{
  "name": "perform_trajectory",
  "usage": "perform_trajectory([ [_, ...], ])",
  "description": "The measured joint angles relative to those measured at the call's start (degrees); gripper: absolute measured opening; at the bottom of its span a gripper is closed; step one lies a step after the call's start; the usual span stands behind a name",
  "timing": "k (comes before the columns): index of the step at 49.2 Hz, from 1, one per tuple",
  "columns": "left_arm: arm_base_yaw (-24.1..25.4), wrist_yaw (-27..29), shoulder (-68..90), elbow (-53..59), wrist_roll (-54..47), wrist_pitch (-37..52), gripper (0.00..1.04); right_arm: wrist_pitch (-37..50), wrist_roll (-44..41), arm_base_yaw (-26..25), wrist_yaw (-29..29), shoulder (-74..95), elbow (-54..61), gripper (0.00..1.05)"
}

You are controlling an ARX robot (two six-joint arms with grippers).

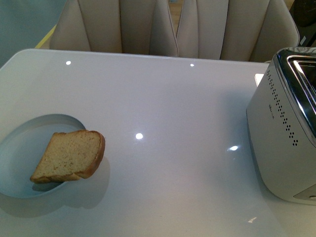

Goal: Left arm holds plate, right arm toasts bread

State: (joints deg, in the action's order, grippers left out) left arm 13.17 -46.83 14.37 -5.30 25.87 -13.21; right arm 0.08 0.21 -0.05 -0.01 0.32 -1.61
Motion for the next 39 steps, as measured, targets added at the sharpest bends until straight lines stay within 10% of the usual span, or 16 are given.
perform_trajectory([
  [22, 6.12, -6.78, 30.16, -4.55, 0.76, 23.69, 0.98, 0.00, 0.00, 0.00, 0.04, 0.00, 0.00, 0.96],
  [39, 9.57, 5.14, 71.69, -16.96, -20.41, 36.92, 0.98, 0.00, 0.00, 0.00, 0.02, 0.00, 0.00, 0.96],
])
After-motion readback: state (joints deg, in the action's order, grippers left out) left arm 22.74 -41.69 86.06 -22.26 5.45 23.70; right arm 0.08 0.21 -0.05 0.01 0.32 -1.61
